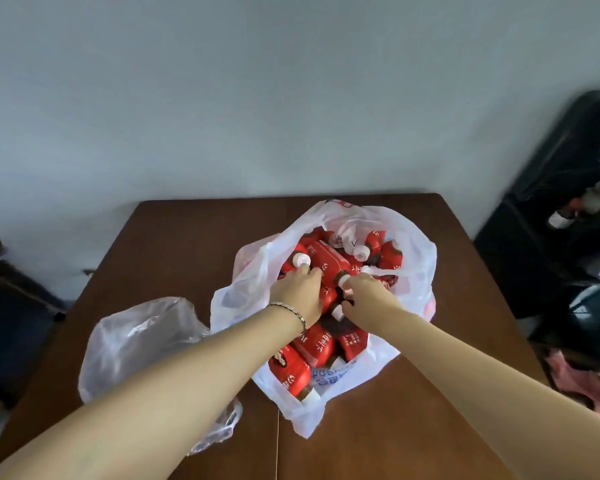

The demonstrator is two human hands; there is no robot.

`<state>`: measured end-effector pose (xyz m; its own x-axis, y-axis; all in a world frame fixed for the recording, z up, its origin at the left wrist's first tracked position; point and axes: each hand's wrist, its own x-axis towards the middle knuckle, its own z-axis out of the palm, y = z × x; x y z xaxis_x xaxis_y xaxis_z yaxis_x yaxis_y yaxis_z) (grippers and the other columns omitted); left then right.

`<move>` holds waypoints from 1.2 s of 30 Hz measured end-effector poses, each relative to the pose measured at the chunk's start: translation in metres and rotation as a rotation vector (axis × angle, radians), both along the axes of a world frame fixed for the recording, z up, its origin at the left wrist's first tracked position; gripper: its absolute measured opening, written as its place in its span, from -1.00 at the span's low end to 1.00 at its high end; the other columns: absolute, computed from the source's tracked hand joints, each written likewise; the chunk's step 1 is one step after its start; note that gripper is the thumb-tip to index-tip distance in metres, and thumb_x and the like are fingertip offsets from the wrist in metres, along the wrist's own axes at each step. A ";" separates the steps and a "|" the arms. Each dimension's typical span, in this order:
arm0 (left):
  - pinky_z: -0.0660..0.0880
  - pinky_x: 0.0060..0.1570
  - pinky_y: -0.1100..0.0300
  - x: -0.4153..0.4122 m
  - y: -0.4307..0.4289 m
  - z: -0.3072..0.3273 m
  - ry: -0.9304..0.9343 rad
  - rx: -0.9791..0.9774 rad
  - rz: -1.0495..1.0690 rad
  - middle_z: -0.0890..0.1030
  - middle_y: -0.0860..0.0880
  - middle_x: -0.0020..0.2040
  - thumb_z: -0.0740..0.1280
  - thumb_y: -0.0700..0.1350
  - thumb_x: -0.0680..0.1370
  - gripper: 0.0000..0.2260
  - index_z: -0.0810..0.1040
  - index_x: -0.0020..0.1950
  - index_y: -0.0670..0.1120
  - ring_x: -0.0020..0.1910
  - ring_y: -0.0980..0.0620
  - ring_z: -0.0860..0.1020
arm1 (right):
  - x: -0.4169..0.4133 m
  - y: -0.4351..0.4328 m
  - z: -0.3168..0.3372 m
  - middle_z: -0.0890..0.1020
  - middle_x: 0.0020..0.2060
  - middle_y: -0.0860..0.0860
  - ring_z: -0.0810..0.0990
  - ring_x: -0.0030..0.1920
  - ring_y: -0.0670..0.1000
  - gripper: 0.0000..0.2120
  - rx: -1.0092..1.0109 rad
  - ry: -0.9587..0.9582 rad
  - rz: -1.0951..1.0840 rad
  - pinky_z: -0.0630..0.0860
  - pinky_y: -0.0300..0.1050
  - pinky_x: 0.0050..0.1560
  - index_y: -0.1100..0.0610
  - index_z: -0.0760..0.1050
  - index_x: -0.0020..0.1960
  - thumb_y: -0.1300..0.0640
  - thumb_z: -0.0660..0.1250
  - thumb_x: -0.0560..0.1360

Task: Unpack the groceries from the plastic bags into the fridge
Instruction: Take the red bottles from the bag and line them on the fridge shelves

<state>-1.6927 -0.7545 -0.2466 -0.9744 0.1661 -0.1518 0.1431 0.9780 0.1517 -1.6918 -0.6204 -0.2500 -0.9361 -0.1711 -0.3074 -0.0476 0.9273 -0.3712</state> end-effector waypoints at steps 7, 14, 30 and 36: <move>0.42 0.14 0.01 -0.074 -0.018 -0.047 -0.004 -0.217 -0.117 0.17 -0.13 0.44 0.24 -0.18 0.55 -0.51 0.17 0.45 -0.06 0.35 -0.16 0.24 | -0.047 -0.013 -0.063 0.38 0.31 0.21 0.50 0.18 0.20 -0.54 -0.240 -0.110 -0.400 0.43 -0.08 0.06 0.09 0.25 0.40 0.18 0.24 0.53; 0.40 0.15 0.01 -0.102 -0.018 -0.052 -0.084 -0.032 0.023 0.32 -0.16 0.33 0.08 -0.15 0.64 -0.72 0.33 0.34 -0.15 0.26 -0.18 0.36 | -0.069 -0.008 -0.101 0.52 -0.04 -0.01 0.56 -0.06 0.00 -0.61 -0.631 -0.203 -0.718 0.54 -0.16 -0.11 0.03 0.38 0.14 -0.02 0.45 0.41; 0.25 -0.49 0.19 -0.026 -0.015 -0.028 0.062 -0.061 -0.239 0.52 -0.09 -0.15 0.24 -0.01 0.36 -0.81 0.49 -0.16 -0.10 -0.38 -0.10 0.54 | -0.044 -0.005 -0.030 0.59 -0.29 -0.11 0.56 -0.22 -0.03 -0.86 -0.332 0.162 -0.171 0.46 -0.14 -0.22 0.00 0.53 -0.11 -0.02 0.39 0.38; 0.21 -0.61 0.29 -0.034 -0.019 -0.035 0.219 0.021 -0.356 0.55 -0.02 -0.36 0.12 0.09 0.33 -0.60 0.53 -0.02 -0.13 -0.59 -0.06 0.49 | -0.039 0.000 -0.043 0.59 -0.11 -0.07 0.53 -0.14 -0.06 -0.79 -0.373 0.102 -0.074 0.42 -0.21 -0.17 0.07 0.54 0.03 0.06 0.38 0.41</move>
